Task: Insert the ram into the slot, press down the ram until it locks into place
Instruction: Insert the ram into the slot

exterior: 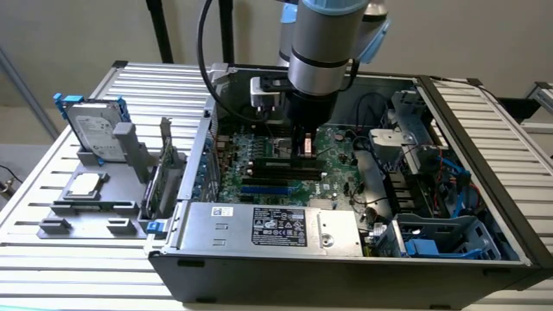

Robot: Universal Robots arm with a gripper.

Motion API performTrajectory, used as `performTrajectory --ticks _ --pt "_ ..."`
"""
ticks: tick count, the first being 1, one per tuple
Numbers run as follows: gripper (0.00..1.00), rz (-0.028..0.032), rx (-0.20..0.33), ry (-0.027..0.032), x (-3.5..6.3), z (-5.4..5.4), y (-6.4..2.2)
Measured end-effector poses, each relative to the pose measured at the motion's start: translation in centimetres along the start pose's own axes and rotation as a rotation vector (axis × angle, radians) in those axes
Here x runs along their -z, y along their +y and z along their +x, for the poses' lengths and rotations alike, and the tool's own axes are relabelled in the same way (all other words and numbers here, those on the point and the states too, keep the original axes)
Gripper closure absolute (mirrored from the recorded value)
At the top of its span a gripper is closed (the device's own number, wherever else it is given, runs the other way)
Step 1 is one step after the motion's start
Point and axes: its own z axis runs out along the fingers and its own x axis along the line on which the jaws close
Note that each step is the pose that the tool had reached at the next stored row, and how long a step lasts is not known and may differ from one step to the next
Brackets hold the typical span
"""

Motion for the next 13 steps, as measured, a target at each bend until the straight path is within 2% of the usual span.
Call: performTrajectory --ticks 13 --pt "0.87 0.0000 0.000 0.0002 -0.51 -0.18 0.05"
